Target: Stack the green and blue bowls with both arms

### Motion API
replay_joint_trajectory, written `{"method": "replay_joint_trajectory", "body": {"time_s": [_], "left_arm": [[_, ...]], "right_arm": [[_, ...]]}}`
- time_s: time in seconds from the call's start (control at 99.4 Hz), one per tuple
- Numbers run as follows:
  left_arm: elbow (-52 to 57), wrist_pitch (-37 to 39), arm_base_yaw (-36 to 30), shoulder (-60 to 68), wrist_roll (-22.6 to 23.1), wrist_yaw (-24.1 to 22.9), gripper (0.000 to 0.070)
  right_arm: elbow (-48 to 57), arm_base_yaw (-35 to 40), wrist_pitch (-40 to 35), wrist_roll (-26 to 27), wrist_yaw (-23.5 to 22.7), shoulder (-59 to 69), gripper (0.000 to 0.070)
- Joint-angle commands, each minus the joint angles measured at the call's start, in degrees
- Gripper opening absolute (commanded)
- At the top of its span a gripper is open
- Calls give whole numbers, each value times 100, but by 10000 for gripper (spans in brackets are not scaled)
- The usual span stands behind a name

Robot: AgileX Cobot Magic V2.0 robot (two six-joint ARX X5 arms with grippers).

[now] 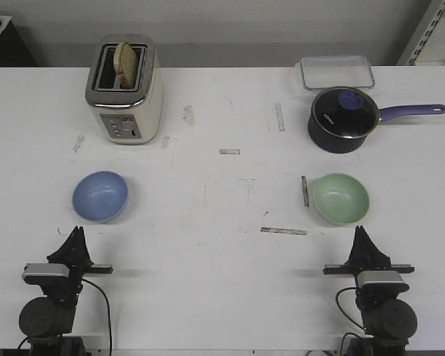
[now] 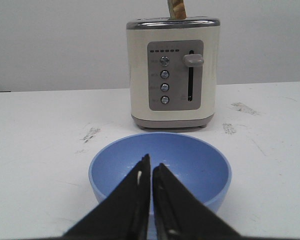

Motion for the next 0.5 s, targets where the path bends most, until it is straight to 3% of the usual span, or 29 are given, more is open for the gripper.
{"method": "replay_joint_trajectory", "body": {"time_s": [0.0,0.413,0.493], "left_arm": [[-127,94,0,-11,39,-17,1],[-127,92,0,-11,39,-17,1],[-127,94,0,-11,39,-20,1]], "right_arm": [[-11,-2,83,24,22,-11,9],[-11,-2,92,17,26,-11,9],[-11,0,57,15,208,-11,7]]}}
